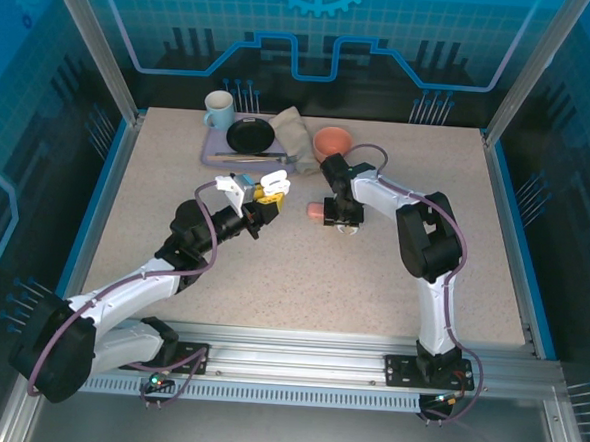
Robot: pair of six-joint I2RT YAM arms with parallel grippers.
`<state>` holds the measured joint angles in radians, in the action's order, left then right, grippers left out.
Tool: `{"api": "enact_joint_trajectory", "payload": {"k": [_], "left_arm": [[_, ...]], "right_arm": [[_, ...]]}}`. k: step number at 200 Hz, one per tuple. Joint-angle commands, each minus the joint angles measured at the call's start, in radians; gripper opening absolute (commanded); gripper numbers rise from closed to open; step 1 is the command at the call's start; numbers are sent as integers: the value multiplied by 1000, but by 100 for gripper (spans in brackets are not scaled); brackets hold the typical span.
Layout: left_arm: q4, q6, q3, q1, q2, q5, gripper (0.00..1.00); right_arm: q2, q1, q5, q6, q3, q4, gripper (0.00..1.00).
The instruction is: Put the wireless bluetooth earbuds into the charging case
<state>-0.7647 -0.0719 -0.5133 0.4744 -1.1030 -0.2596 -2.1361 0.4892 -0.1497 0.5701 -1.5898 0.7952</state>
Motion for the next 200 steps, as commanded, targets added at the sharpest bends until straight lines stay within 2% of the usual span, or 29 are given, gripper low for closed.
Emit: {"api": "enact_joint_trajectory", "payload": {"k": [1,105,139,200], "left_arm": [[-15,21,-14,6,21,-19,0],[-14,20,-15,7,21,-24,0],[-9,20,-16,7,22,-24,0],[-8,16,-22,6,20,-22,0]], "right_arm": [[-36,-6,3,-37,-15,35,44],[-51,-15,6,-50,-30,48,34],[-41,-17,15,-50,-19,43,26],[-11,-18,34,-32,19,23,25]]}}
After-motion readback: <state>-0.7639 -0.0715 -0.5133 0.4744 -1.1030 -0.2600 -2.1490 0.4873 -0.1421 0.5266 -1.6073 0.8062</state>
